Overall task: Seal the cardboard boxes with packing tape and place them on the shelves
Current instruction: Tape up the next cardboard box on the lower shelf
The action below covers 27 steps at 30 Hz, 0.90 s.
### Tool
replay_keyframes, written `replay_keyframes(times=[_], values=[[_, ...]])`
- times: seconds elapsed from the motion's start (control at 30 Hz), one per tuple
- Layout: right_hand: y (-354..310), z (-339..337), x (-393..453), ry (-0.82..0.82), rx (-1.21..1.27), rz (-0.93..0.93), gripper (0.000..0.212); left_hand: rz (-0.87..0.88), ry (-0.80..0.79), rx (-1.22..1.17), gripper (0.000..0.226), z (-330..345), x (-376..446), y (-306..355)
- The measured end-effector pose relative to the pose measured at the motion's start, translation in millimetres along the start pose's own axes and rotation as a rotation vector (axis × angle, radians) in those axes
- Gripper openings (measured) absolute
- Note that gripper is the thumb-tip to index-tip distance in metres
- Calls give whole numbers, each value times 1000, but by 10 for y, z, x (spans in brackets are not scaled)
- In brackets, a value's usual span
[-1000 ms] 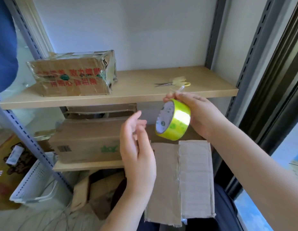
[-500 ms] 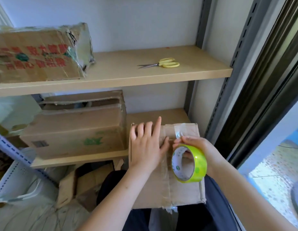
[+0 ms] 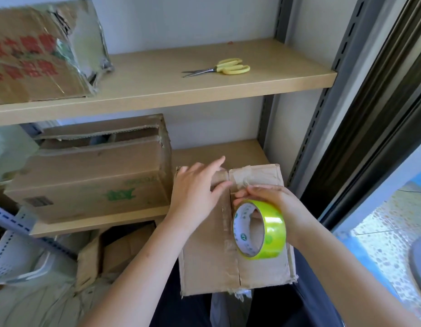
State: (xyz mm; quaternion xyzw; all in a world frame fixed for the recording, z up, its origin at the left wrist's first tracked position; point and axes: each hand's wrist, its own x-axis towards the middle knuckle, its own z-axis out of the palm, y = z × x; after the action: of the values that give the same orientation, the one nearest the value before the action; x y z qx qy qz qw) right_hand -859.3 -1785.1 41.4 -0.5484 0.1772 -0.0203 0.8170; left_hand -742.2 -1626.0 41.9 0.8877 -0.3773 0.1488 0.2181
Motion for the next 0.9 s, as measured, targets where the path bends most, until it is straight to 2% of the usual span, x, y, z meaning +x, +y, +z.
replay_keyframes(times=[0.07,0.23,0.4,0.47,0.53,0.6,0.67,0.77,0.83,0.9], values=[[-18,114,15,8,-9,-4,22,-59,-5,-59,41,-33,61,-7],[-117,314,124,100,-82,-16,19,72,-50,-156,38,-34,55,-144],[-164,414,254,216,-56,65,20,-61,-110,-382,24,-120,122,-148],[-192,444,307,248,-76,86,20,-109,-79,-440,30,-129,131,-130],[-244,463,333,251,-132,113,11,-172,-72,-493,42,-129,131,-138],[-296,449,361,257,-178,137,5,-207,-98,-512,50,-132,124,-141],[-327,428,391,245,-204,165,9,-222,-122,-528,51,-147,124,-116],[-362,418,426,210,-233,218,17,-329,-179,-502,33,-136,231,-48],[-387,413,454,220,-242,252,21,-425,-236,-467,34,-95,374,-18],[-421,427,476,223,-239,266,20,-450,-306,-446,29,-64,485,12]])
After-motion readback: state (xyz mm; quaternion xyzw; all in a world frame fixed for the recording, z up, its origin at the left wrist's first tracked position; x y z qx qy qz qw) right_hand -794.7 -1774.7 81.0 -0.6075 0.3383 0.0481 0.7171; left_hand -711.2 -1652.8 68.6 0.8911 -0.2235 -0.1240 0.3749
